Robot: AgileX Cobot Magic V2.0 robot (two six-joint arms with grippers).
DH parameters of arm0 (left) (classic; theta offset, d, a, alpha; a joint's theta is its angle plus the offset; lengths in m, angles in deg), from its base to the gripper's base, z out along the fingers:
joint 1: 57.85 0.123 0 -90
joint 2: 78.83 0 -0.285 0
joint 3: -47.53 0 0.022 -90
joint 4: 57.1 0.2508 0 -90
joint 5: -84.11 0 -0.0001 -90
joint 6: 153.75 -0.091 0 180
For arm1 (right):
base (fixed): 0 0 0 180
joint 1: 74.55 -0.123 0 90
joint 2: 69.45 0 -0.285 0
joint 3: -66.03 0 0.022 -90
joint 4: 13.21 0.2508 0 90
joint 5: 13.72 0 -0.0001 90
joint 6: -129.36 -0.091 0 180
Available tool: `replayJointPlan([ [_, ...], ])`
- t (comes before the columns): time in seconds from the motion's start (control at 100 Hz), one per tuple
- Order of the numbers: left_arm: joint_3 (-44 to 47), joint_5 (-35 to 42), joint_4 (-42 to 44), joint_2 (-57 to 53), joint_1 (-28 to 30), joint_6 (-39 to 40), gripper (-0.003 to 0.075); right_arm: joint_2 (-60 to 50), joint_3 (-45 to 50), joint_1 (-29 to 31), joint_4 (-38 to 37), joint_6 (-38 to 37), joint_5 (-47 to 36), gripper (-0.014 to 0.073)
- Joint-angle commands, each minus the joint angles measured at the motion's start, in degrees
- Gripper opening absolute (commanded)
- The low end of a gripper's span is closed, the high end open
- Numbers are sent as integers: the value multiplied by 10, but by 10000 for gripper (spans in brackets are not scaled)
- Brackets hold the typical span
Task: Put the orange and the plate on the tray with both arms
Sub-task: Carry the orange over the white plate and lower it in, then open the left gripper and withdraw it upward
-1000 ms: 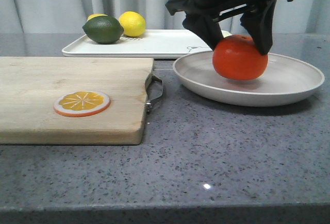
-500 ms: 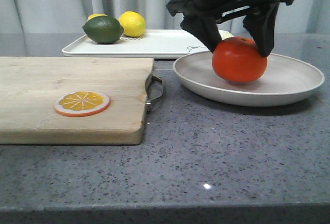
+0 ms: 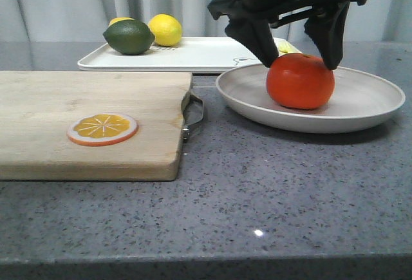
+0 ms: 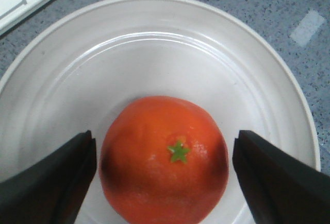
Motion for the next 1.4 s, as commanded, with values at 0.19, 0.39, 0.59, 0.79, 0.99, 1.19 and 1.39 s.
replayJointPlan([
  [0.19, -20, 21, -8, -85, -4, -2, 509, 4, -22, 2, -4, 0, -40, -60],
  [0.39, -17, 7, 3, -114, -4, -3, 286, 4, -22, 2, -5, 0, -40, -60],
  [0.59, 12, 0, 10, -142, -4, -3, -1, 4, -22, 2, -5, 0, -40, -60],
  [0.79, 66, 13, 28, -188, -4, -3, -19, 4, -22, 2, -5, 0, -40, -60],
  [0.99, 171, 72, 38, -274, -2, -2, -18, 4, -22, 2, -5, 0, -40, -60],
  [1.19, 289, 118, 38, -371, 15, 15, -18, 4, -22, 2, -5, 0, -40, -60],
  [1.39, 420, 170, 38, -487, 33, 18, -19, 4, -22, 2, -5, 0, -40, -60],
])
